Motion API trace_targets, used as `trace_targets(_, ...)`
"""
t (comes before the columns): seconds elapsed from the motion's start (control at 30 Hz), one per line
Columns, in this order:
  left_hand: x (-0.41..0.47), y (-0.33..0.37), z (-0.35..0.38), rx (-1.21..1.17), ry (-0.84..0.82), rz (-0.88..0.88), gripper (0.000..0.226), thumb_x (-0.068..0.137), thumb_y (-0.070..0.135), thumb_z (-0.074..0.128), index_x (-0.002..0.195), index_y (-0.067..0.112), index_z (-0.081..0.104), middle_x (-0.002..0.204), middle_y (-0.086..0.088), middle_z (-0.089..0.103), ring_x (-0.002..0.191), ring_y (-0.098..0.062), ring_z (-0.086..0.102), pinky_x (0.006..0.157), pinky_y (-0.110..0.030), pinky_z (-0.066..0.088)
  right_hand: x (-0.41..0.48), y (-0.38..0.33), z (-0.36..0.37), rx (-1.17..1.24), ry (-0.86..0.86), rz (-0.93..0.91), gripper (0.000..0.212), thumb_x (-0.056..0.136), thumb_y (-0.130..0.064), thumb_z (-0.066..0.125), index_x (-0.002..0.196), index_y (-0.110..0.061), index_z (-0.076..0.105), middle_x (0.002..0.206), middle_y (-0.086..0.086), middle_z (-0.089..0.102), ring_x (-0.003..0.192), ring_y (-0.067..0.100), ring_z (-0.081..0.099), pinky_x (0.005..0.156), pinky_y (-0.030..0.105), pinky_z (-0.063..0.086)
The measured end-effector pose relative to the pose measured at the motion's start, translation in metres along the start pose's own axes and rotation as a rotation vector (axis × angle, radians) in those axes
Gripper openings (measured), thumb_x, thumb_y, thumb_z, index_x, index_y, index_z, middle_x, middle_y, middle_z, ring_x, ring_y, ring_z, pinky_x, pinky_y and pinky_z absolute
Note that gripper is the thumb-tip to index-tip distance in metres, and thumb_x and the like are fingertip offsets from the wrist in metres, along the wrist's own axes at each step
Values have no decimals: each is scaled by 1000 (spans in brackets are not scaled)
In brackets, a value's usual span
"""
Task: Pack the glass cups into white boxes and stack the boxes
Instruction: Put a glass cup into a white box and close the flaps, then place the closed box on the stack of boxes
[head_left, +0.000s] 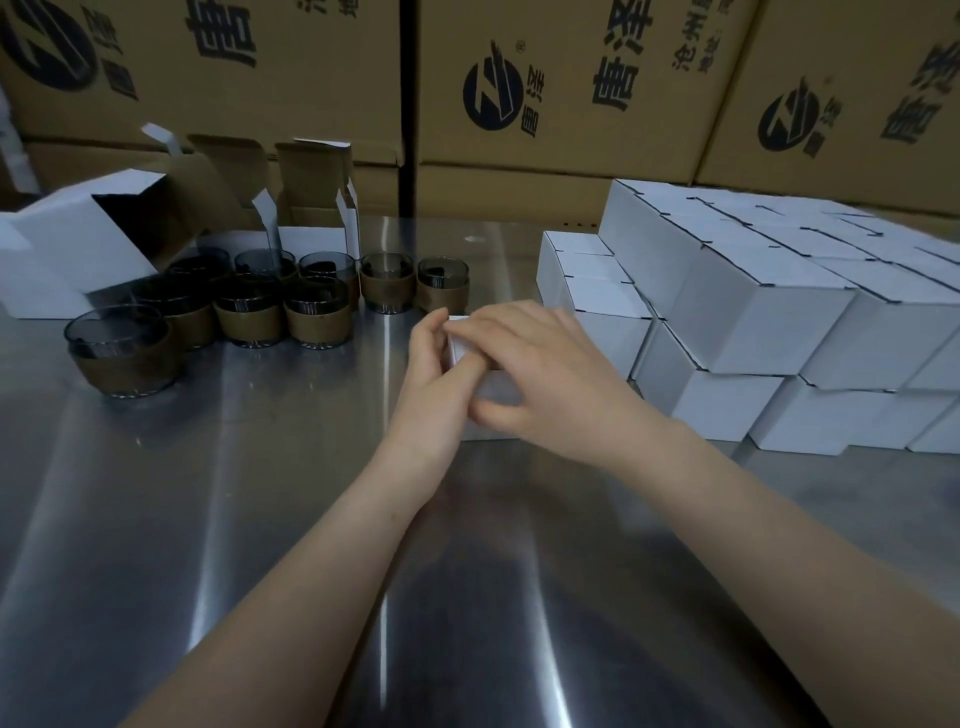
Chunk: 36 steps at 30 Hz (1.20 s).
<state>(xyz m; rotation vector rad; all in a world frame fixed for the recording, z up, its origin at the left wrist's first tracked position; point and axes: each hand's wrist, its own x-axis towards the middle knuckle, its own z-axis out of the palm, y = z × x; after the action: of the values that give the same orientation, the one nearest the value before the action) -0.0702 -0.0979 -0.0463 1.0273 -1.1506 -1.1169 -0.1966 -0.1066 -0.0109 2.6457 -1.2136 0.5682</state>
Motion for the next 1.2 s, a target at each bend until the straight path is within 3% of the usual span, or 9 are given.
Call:
trace_targets(0.1,-2,-1,3,34,-23,4,53,98,18,55,147,21,34,137,7,51,126,-5,49,94,-14,42,1,-3,-1,-81,3,47,42,86,-36,61,125,-21,58,124,-3,57,115,21,48,90,35,36)
trace_targets(0.27,-13,0,12,280,7,128,33,98,25,54,131,24,55,113,16,64,104,3,58,83,-7,42,-12,1,-9,-142,-7,157,37,85,-35,58,119,-20,59,117,-2,57,110,23,51,86,36,39)
trace_targets(0.37,-26,3,19,467,30,192,33,96,23,52,129,28,53,110,16,59,106,-8,60,86,-22,48,-23,10,-13,-170,-3,225,40,83,-36,61,118,-17,60,116,1,58,108,26,52,84,38,39)
trace_targets(0.47,-38,6,27,610,-23,238,27,94,22,52,120,26,54,108,9,61,97,-20,62,86,-40,50,-34,20,-17,-188,-2,285,41,84,-40,63,118,-16,61,116,2,60,109,27,54,85,40,43)
trace_targets(0.57,-48,9,31,756,-98,332,11,92,21,49,99,25,57,93,6,59,85,-24,58,74,-43,50,-41,28,-22,-192,-4,338,43,84,-42,64,116,-14,61,114,3,62,107,28,56,83,40,45)
trace_targets(0.67,-53,11,34,812,-159,365,7,91,21,48,87,25,51,87,7,56,84,-23,56,69,-37,46,-45,32,-25,-191,-12,383,41,82,-37,68,114,-13,60,111,3,62,104,30,57,81,43,45)
trace_targets(0.83,-59,11,37,922,-327,351,14,91,23,47,97,24,59,96,3,67,91,-27,60,74,-38,49,-46,34,-28,-189,-31,410,36,82,-29,66,113,-12,59,111,3,62,105,30,56,83,44,45)
trace_targets(1.2,-71,9,44,1022,-603,433,14,94,22,45,96,18,58,93,-5,65,86,-33,58,72,-41,48,-42,34,-29,-160,-67,411,42,85,-25,64,124,-11,56,122,5,59,113,29,54,89,41,44)
